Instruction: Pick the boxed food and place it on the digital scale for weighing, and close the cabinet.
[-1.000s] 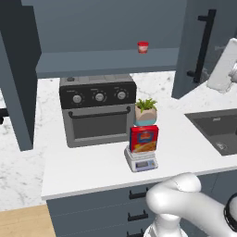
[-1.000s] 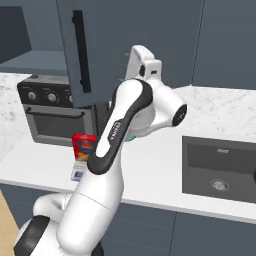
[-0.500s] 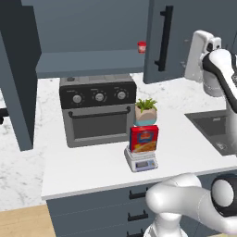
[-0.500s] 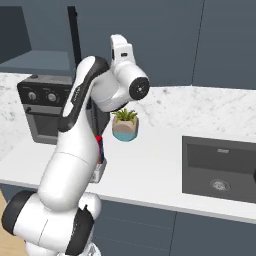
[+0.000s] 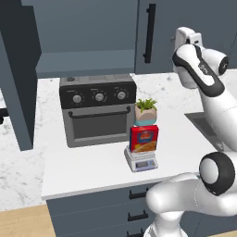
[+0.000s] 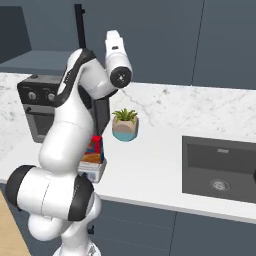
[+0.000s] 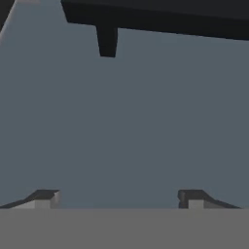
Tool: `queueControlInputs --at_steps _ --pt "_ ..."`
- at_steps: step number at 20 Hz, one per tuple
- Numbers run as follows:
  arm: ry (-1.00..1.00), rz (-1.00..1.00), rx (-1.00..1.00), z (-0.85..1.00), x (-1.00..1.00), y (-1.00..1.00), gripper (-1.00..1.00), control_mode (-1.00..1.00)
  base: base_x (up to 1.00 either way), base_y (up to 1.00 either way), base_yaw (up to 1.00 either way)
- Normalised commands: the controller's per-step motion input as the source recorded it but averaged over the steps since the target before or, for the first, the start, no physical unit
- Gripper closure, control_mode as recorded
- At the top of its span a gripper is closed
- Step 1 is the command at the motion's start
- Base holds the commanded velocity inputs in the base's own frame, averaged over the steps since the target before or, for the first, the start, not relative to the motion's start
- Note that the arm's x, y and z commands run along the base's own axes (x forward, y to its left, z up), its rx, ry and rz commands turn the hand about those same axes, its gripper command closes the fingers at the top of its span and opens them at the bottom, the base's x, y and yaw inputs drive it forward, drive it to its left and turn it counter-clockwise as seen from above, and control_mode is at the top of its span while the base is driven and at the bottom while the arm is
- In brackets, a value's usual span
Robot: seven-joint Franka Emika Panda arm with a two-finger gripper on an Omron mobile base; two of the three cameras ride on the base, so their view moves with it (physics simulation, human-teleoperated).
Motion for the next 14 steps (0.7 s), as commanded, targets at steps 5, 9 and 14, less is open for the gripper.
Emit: queueControlInputs --at_steps 5,9,14 --pt "-0.03 -0.17 -0.06 -0.56 0.86 0.21 -1.0 -1.0 0.0 0.0 0.0" --pt "-0.07 -0.07 0.0 0.23 -0.86 -0.04 -1.0 -1.0 0.0 0.0 0.0" --pt "0.02 -0.02 0.0 0.85 -1.0 -0.14 -1.0 -1.0 0.0 0.0 0.0"
